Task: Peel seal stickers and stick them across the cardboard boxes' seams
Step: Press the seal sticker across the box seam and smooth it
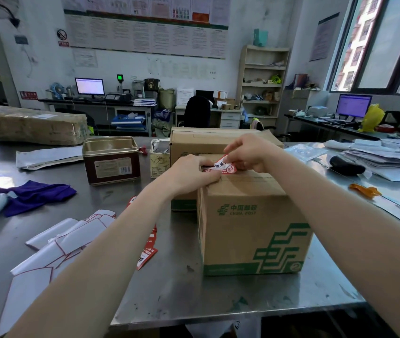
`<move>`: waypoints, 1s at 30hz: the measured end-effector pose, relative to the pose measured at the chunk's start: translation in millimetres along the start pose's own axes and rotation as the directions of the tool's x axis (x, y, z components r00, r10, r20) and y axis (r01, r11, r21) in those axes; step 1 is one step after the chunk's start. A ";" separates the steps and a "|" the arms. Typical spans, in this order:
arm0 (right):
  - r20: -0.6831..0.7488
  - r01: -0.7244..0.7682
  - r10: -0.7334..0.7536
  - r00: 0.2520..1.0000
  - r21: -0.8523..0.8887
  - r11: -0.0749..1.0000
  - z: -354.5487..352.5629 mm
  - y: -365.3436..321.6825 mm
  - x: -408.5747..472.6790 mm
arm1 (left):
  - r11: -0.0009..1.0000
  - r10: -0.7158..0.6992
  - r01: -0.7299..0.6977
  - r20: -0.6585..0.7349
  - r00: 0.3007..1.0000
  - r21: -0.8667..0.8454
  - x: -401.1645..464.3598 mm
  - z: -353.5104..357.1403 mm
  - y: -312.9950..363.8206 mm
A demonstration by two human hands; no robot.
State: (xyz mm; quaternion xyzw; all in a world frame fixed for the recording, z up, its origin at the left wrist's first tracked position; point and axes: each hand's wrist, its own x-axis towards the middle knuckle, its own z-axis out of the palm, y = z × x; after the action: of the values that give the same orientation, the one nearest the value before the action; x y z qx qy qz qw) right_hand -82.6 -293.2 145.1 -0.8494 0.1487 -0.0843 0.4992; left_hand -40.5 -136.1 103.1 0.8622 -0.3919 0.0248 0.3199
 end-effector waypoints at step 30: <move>0.067 -0.330 0.325 0.943 0.269 0.905 -6.3 -13.8 9.7 | 0.991 0.027 -0.049 0.176 0.984 0.124 -6.9 -3.6 3.3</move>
State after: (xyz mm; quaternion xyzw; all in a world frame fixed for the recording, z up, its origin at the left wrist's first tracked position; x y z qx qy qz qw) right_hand -72.9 -295.4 160.2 -0.7351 0.2707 -0.0104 0.6215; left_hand -46.8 -131.1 105.7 0.8722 -0.4323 -0.0192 0.2282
